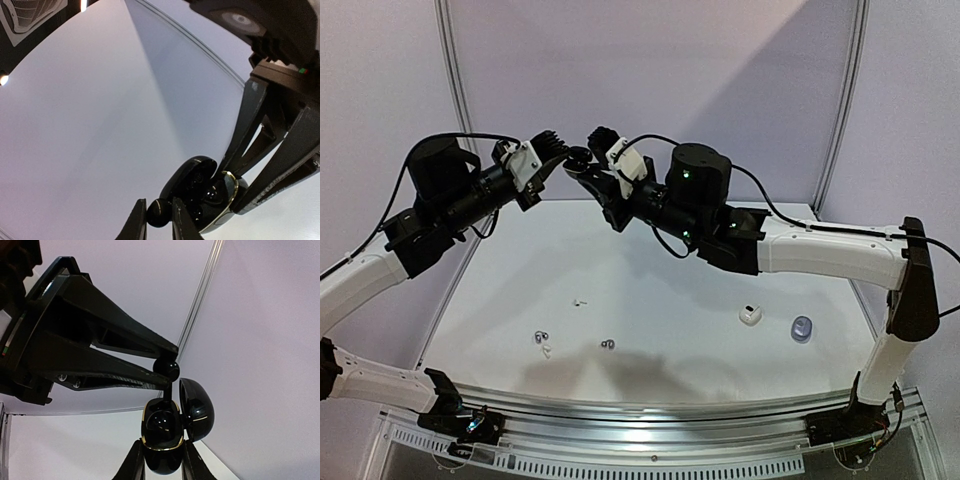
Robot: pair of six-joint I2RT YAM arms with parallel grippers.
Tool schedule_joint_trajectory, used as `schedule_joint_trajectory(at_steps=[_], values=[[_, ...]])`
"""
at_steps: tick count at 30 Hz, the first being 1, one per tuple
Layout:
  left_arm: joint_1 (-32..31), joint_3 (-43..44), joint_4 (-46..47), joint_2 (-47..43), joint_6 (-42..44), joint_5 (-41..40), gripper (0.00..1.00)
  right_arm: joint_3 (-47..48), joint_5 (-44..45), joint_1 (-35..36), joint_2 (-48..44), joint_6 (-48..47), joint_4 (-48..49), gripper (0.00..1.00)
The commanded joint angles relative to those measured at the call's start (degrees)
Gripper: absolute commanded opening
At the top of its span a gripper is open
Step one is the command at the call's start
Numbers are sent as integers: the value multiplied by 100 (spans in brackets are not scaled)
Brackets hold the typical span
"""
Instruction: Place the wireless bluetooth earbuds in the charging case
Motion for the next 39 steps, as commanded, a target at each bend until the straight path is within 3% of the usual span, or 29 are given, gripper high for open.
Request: schedule_joint_trajectory(at_steps=[1, 22, 30, 39], values=[[-86, -97, 61, 61, 62, -30, 0, 152, 6, 36, 46, -11, 145, 0], [-95, -71, -392, 84, 213, 319, 0, 172, 85, 38, 71, 125, 337, 0], [-95, -152, -79, 136, 992, 371, 0, 235, -62, 40, 163, 403, 467, 0], [-95, -220, 81, 138, 1278, 22, 0, 224, -14, 34, 155, 428, 431, 0]])
